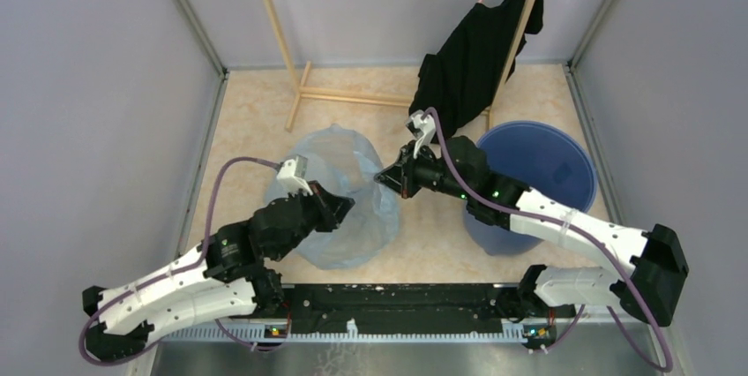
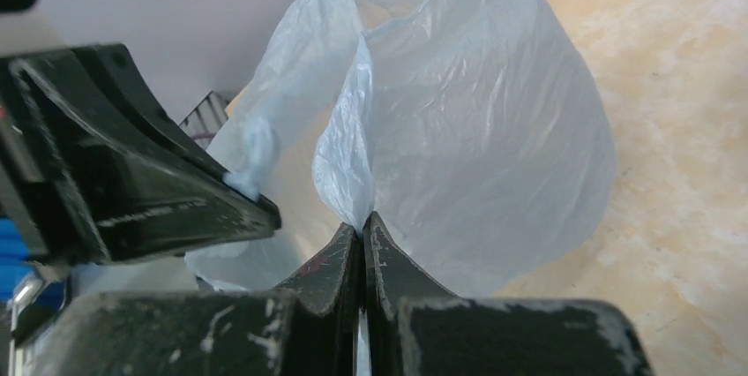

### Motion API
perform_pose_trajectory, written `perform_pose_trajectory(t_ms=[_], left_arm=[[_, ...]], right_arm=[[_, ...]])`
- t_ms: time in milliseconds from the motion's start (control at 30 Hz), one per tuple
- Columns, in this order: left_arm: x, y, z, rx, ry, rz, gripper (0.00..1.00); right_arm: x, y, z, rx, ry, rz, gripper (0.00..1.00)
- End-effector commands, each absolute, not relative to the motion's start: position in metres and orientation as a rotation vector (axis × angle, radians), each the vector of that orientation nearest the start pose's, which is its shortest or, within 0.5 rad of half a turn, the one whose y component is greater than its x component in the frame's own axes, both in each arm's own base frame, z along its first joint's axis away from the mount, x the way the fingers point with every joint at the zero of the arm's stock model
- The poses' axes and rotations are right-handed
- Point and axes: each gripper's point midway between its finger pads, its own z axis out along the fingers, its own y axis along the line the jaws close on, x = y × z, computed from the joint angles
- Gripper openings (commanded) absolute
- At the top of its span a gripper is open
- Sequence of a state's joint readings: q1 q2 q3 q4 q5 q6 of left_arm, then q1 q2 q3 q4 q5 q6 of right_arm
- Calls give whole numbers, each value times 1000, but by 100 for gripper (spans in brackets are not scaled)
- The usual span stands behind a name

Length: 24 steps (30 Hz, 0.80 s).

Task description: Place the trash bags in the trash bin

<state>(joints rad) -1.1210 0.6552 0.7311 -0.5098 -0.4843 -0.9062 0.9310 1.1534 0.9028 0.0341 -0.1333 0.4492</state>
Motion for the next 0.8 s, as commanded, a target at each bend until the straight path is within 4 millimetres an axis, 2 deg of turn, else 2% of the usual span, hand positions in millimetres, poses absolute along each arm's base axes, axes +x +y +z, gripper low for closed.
perform_pose_trajectory(t_ms=[0,100,233,300,367,467,633,767], left_arm=[[160,-225,269,-170,1872,-1081,11],[161,-229,286,-193,1817,-1139,13],[168,-232,293,-247,1783,-1153,21],[171,-231,296,-268,1776,-1142,30],[173,-230,299,-276,1772,-1134,45],[176,-231,294,-311,1810,-1107,62],[180,-235,282,-357,1901,-1033,80],[184,-240,278,-390,1923,-1018,83]], right_arm=[[197,363,285,-634,1751,1200,0],[188,375,281,-694,1751,1232,0],[177,386,277,-757,1753,1261,0],[174,388,275,-767,1753,1264,0],[172,387,274,-771,1754,1264,0],[167,389,275,-790,1738,1281,0],[165,386,279,-790,1708,1281,0],[163,387,280,-806,1689,1291,0]])
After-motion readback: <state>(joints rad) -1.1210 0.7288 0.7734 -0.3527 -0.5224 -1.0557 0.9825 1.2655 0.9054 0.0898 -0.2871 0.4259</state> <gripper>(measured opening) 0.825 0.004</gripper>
